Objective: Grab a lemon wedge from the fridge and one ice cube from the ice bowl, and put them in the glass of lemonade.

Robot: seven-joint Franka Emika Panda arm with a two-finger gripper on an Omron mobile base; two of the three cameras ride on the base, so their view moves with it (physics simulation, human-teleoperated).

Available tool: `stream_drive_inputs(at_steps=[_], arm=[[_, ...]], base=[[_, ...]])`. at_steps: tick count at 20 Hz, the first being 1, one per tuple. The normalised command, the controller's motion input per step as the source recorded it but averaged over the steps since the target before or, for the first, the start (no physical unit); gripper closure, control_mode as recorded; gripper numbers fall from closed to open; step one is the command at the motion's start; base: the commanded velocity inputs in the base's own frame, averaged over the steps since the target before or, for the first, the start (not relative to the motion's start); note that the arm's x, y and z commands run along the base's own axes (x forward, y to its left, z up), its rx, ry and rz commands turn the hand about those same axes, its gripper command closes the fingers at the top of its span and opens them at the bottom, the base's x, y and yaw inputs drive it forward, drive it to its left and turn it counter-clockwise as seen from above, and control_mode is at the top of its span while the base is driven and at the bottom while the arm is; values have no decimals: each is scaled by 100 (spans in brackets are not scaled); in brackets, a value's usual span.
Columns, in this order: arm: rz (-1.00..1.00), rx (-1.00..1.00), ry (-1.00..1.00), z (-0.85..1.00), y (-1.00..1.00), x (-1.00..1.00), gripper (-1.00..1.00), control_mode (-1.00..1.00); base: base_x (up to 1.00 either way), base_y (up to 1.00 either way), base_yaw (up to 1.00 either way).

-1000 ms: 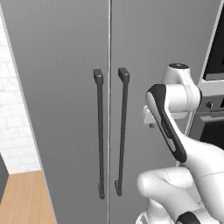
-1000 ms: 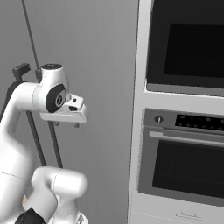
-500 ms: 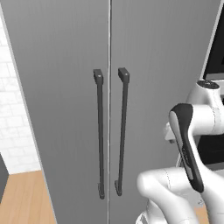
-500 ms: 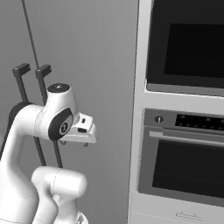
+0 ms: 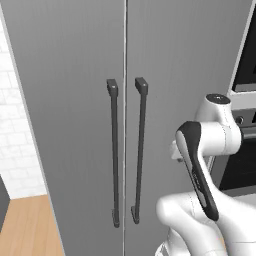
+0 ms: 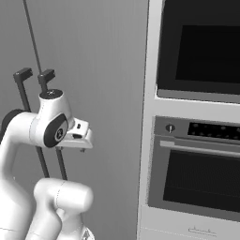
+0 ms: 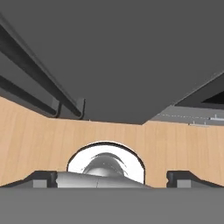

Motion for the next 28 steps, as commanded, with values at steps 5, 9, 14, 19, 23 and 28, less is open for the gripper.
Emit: stream_drive_inputs(at_steps=[5,9,14,19,23,28], arm=[[0,0,0,-1,0,0,-100,100],[0,0,0,0,0,0,-100,100],[0,0,0,0,0,0,-100,100],[0,0,0,0,0,0,-100,100],[0,0,0,0,0,0,-100,100],[0,0,0,0,0,0,-100,100]], base=[[-38,-63,-7],[-33,-100,-1],[-2,-100,-1],[1,-100,-17],[13,-100,-31],[22,-100,-33]])
